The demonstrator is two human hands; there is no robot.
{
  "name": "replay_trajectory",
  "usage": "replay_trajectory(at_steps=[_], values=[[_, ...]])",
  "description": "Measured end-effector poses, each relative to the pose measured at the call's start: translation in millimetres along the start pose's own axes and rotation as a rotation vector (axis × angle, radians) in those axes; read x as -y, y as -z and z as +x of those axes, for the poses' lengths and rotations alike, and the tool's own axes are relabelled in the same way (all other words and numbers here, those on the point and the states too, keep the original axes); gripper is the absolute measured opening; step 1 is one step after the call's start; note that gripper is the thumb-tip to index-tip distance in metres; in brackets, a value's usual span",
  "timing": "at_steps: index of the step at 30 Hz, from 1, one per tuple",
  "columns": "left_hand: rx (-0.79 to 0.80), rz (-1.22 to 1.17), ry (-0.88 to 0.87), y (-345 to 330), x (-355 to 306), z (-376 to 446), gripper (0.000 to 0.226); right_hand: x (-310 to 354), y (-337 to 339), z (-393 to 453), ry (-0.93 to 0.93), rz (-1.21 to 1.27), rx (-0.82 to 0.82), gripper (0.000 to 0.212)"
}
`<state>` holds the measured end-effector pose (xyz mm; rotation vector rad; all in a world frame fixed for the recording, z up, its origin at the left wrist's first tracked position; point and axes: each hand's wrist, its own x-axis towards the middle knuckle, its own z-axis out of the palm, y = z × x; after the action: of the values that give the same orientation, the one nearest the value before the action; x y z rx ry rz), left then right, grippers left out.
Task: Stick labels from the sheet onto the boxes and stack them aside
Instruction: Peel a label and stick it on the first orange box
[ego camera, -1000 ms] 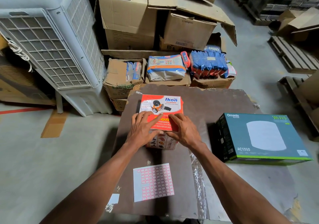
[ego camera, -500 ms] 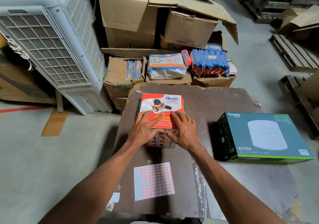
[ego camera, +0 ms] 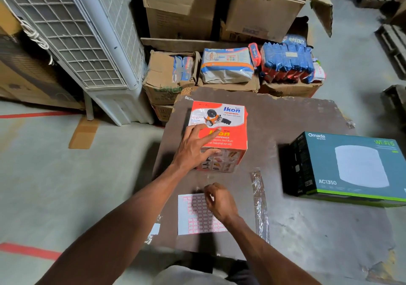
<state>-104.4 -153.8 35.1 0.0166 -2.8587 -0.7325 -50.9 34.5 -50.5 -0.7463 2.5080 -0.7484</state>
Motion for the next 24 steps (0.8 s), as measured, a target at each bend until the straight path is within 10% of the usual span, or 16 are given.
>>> replay_trajectory(at_steps=[24], values=[[-0.027, -0.045, 0.001, -5.9, 3.2, -0.2, 0.075, 39.6, -71.6, 38.4, -0.030, -0.130, 0.215, 0.021]])
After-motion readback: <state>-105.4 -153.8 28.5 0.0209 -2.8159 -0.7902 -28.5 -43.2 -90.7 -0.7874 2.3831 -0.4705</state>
